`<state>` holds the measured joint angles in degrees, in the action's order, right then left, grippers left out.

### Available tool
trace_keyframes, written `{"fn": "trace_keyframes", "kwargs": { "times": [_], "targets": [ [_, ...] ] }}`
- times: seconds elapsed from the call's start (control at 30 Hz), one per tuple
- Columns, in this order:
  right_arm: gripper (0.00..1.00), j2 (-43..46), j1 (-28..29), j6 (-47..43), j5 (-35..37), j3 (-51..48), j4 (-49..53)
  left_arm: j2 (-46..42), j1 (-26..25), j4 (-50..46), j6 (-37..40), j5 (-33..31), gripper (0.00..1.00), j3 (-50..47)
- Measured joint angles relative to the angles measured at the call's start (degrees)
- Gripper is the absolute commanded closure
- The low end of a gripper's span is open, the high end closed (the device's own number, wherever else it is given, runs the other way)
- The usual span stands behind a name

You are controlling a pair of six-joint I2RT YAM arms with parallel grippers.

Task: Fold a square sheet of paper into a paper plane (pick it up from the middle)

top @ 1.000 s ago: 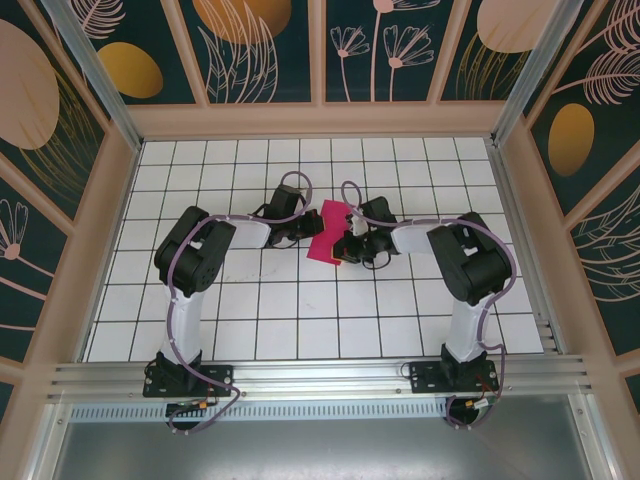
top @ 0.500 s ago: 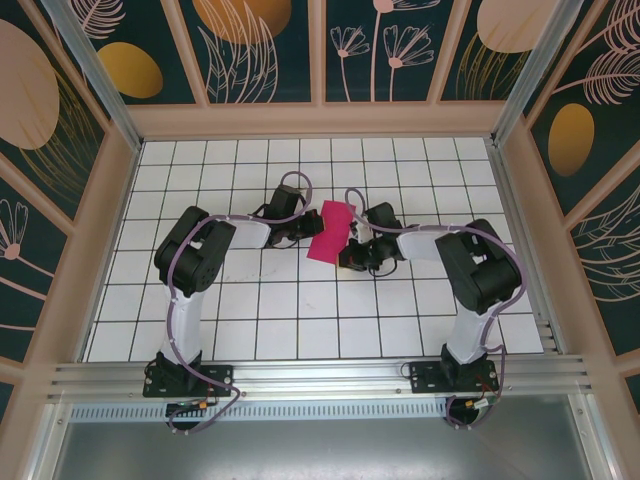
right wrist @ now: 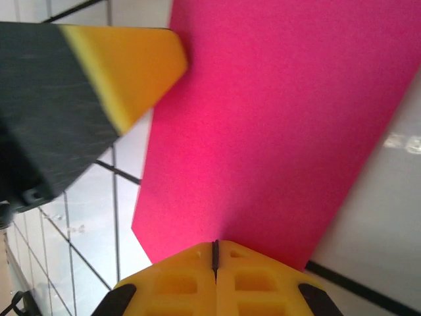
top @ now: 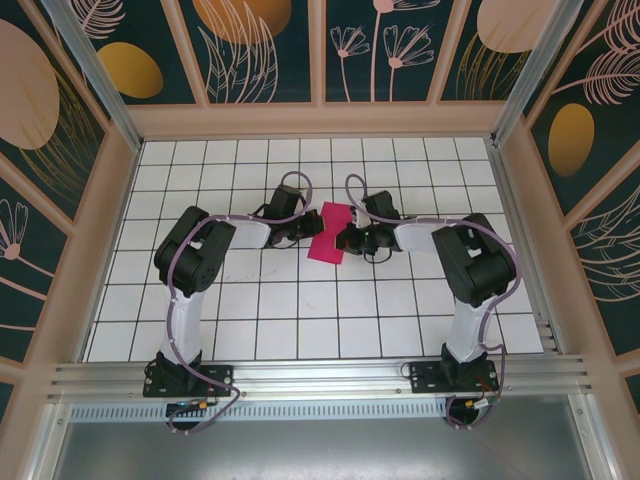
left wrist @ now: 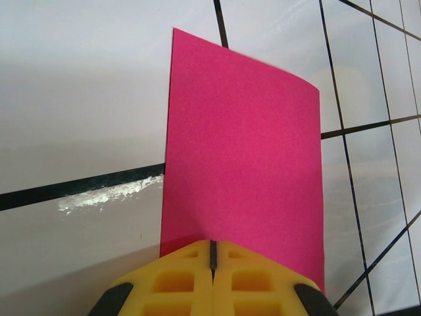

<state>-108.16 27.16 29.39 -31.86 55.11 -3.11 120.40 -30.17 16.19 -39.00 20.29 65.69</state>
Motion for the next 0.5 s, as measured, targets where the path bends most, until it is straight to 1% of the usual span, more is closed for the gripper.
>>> {"fn": "trace_keyframes", "kwargs": {
  "times": [0.2,0.33,0.5],
  "targets": [
    [0.98,-0.9,0.1,2.9,0.4,-0.1,-0.9,-0.3,0.0,-1.9,0.5,0.0,0.89,0.9],
    [0.98,-0.7,1.3,7.2,1.7,-1.7,-4.5,-1.4,0.0,-5.3,0.6,-0.8,0.85,1.4],
    [0.98,-0.2,6.3,16.1,5.3,-4.1,-10.7,-6.3,0.8,-9.2,-0.3,-4.6,0.82,-0.8]
  ]
}}
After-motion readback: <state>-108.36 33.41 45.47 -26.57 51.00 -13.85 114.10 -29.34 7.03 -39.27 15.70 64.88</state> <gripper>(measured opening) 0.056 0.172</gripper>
